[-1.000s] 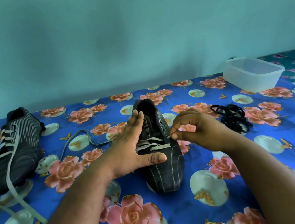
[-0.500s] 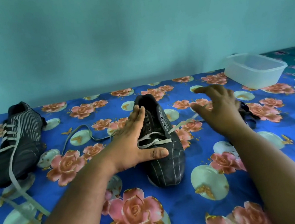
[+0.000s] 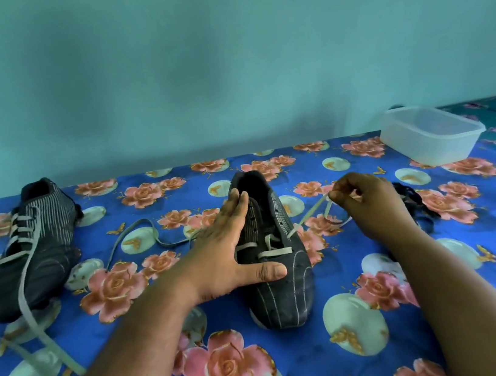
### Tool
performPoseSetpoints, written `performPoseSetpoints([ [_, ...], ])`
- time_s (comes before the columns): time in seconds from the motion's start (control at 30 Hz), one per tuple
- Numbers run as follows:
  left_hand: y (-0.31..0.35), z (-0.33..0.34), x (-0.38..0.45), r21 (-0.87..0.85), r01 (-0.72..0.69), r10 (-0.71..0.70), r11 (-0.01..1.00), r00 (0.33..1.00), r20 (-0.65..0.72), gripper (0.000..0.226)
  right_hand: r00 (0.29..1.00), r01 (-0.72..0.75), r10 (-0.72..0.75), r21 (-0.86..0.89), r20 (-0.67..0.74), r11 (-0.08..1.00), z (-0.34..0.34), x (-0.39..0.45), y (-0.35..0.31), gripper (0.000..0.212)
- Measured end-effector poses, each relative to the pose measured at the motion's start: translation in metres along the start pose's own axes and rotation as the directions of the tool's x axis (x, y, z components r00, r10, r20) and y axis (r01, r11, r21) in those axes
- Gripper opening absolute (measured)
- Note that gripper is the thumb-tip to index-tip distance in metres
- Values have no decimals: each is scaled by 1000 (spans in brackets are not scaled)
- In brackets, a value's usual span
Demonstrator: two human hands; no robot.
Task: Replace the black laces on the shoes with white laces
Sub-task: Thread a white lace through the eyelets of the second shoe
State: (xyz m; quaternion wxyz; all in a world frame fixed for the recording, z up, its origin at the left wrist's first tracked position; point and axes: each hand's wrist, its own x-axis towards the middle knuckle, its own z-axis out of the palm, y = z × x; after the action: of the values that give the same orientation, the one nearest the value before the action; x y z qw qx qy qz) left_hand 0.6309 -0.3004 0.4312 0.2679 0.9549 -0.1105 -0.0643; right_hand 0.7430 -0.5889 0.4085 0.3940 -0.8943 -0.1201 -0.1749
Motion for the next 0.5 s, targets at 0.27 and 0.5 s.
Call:
performPoseSetpoints([
  [0.27, -1, -1, -1, -35, -2, 2, 999, 1000, -2, 139, 992, 94, -82, -139, 91, 986, -1, -12, -22, 39],
  [0.5, 0, -1, -1, -43, -5, 5, 999, 1000, 1, 137, 818, 446, -471, 155, 331, 882, 13, -20, -31, 21],
])
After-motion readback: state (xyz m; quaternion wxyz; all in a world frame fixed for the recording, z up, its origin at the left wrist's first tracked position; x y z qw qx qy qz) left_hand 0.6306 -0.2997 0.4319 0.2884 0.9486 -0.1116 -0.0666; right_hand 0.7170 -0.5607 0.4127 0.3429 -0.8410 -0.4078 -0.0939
